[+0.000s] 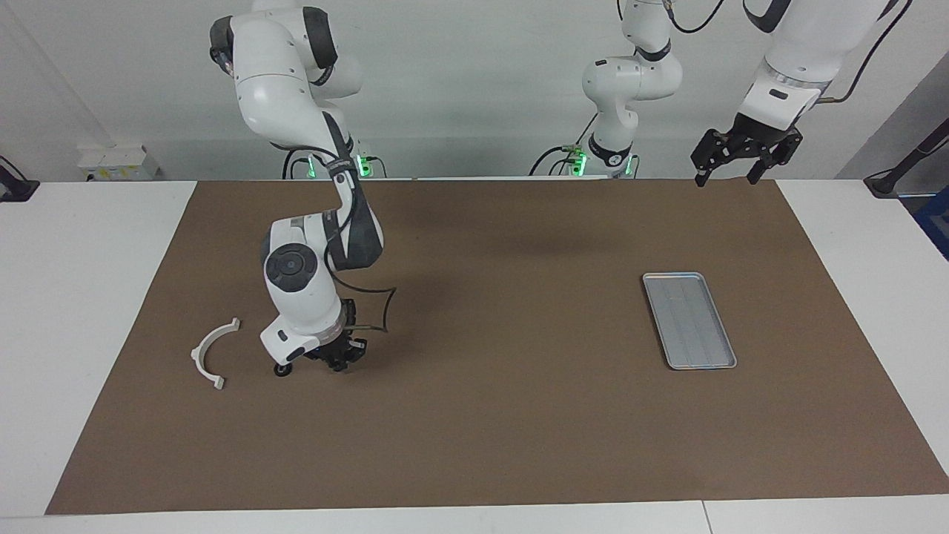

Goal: Place bearing gear from tray to pile
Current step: 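Carry the bearing beside the first one and release it with the right gripper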

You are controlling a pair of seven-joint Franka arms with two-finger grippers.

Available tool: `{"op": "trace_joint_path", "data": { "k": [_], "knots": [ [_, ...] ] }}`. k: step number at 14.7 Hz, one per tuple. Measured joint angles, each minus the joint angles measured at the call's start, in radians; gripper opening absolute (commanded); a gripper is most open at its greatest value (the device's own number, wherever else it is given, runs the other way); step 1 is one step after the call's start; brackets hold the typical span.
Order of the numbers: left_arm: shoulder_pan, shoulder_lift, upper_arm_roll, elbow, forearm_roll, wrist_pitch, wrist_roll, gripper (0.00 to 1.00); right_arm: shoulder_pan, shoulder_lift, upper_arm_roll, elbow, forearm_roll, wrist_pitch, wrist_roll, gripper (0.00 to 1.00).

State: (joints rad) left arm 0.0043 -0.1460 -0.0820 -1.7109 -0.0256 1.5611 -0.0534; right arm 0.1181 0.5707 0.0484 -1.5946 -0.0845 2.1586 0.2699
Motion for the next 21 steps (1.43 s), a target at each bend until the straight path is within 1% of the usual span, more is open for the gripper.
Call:
{"op": "trace_joint_path", "data": {
  "k": [3,7,8,9,10,17,21],
  "knots": [
    [0.0,-0.001,0.0,0.0,-0.003,-0.016,0.0,1.0,-0.011,0.006,0.0,-0.015,0.0,0.039,-0.028,0.0],
    [-0.001,-0.001,0.0,0.0,-0.006,-0.019,0.001,1.0,-0.012,0.006,0.0,-0.016,0.0,0.042,-0.028,0.0],
    [-0.002,-0.001,-0.001,0.0,-0.007,-0.019,0.002,1.0,-0.011,0.006,0.001,-0.017,0.0,0.044,-0.028,0.11],
    [-0.003,-0.001,-0.001,0.0,-0.009,-0.019,0.002,1.0,-0.012,0.006,0.001,-0.02,0.0,0.052,-0.028,0.57],
    [-0.004,-0.001,-0.001,0.0,-0.01,-0.019,0.003,1.0,-0.013,0.006,0.001,-0.026,0.0,0.063,-0.028,1.0],
    [-0.009,-0.001,-0.001,0.0,-0.011,-0.019,0.003,1.0,-0.014,-0.001,0.002,-0.033,0.0,0.077,-0.028,1.0],
    [-0.009,-0.001,-0.001,0.0,-0.011,-0.018,0.003,1.0,-0.018,-0.038,0.001,-0.03,0.0,0.077,-0.028,1.0]
  ]
}}
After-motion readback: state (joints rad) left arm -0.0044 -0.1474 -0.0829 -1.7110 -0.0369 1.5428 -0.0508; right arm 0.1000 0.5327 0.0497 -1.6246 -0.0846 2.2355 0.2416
